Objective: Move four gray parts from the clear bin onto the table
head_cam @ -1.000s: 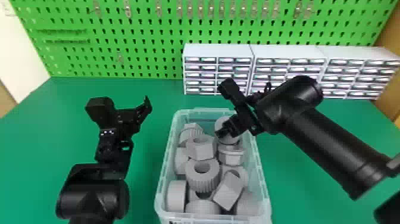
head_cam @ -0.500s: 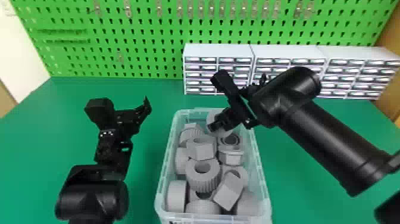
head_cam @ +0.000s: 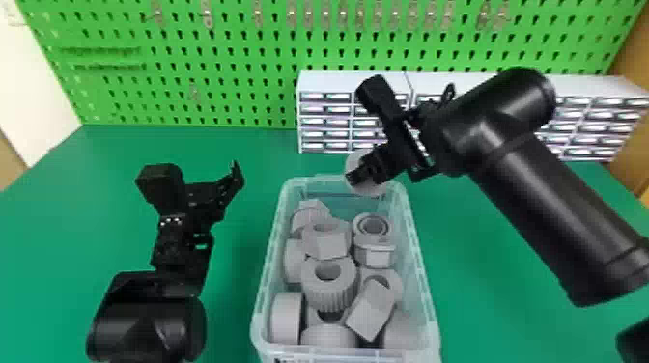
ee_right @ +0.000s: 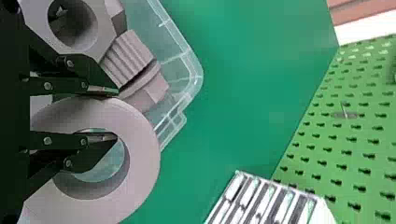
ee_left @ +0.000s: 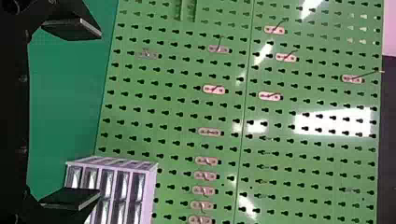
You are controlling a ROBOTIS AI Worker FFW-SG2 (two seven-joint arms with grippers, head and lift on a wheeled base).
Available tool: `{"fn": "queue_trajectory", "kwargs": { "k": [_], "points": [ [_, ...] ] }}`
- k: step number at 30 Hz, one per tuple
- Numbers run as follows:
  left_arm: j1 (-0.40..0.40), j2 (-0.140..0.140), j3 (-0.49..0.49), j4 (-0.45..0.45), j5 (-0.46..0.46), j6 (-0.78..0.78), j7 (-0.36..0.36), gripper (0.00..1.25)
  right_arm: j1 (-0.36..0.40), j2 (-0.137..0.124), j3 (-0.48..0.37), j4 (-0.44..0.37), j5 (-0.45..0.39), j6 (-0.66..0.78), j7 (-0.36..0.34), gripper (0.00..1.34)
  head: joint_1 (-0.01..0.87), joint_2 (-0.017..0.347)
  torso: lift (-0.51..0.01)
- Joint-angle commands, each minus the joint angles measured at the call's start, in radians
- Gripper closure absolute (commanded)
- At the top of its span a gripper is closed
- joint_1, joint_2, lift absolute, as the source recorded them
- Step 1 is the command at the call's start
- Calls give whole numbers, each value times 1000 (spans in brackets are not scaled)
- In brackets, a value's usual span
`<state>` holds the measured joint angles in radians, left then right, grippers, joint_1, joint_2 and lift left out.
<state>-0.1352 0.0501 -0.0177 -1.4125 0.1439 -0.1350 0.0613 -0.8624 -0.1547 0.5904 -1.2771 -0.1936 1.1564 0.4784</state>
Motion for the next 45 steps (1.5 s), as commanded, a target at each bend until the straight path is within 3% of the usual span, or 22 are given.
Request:
{"fn": "queue_trajectory", "kwargs": {
  "k": [1, 45],
  "points": [
    [5, 2, -1, 0, 0, 0, 0, 98, 11, -5, -61, -44, 25, 60, 0, 1072, 693, 72, -52],
    [20, 2, -5, 1, 5, 0, 2, 98, 209, -48, -518, -223, 298, 209, 0, 1072, 693, 72, -52]
  ]
}}
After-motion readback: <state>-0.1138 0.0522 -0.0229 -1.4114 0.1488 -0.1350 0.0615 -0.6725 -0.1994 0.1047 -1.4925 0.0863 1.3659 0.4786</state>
